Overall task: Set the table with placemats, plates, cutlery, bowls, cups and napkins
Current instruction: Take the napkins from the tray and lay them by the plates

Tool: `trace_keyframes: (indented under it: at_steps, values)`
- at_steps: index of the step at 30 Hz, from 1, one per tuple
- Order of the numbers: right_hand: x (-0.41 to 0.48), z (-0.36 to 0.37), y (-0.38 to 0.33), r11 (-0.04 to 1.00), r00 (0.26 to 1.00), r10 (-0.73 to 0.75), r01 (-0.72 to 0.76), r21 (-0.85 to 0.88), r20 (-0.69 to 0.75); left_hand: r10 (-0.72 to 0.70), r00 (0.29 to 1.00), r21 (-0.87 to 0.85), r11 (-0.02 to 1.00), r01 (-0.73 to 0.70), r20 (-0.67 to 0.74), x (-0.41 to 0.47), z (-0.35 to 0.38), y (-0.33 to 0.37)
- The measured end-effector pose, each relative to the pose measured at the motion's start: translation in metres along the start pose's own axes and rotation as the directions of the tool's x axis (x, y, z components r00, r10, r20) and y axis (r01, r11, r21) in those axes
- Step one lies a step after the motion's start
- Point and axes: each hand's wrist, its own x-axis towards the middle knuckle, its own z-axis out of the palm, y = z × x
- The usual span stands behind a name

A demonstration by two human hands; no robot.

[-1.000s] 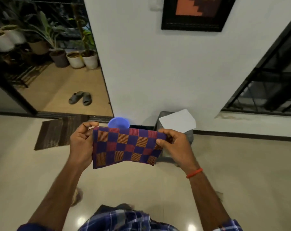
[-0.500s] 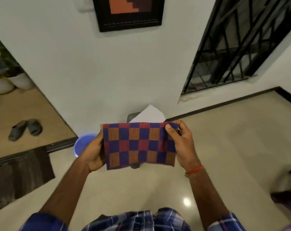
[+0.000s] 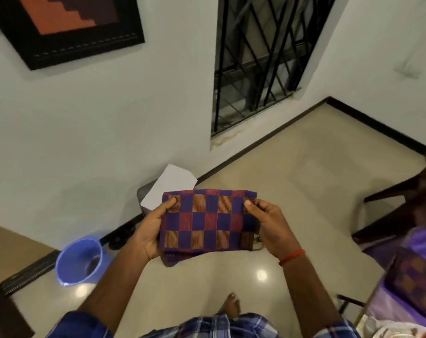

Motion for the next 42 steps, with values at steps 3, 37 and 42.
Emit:
trace_keyframes:
  at_steps: [3, 37, 42]
  values:
    - [0.017, -0.018, -0.004, 0.999, 0.995, -0.036, 0.034, -0.025, -0.093, -0.029, 1.000, 0.003, 1.000, 0.029, 0.003, 0.025, 0.036, 0.004]
    - [0.210, -0.224, -0.125, 0.854, 0.631, -0.512, 0.299, -0.426, -0.583, -0.076, 0.637, 0.280, 0.933, -0.226, 0.767, 0.224, 0.458, 0.006]
    - [0.210, -0.267, -0.135, 0.910, 0.684, -0.409, 0.353, -0.216, -0.604, -0.200, 0.541, 0.395, 0.877, -0.272, 0.817, 0.237, 0.506, -0.005]
